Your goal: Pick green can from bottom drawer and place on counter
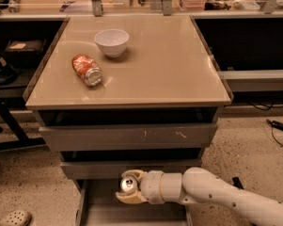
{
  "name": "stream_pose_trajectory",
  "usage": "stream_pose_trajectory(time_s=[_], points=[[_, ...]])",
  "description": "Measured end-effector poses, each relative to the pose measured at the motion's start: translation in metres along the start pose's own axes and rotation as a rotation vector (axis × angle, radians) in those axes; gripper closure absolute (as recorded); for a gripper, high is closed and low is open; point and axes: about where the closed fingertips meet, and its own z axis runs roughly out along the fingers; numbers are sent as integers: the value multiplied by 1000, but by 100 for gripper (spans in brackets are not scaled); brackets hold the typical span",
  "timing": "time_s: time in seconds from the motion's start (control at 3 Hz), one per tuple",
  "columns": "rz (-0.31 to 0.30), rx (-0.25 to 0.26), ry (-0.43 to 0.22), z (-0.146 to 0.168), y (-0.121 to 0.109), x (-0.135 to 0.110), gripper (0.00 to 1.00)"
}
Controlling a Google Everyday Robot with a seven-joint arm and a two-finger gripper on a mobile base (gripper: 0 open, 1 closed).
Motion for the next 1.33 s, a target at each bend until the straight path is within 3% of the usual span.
stream_pose_trajectory(time_s=[0.67,1.0,1.33], points=[[-48,45,2,-34,8,-90,100],[-99,31,29,-46,7,-128,100],[-107,28,35,-47,8,-130,100]])
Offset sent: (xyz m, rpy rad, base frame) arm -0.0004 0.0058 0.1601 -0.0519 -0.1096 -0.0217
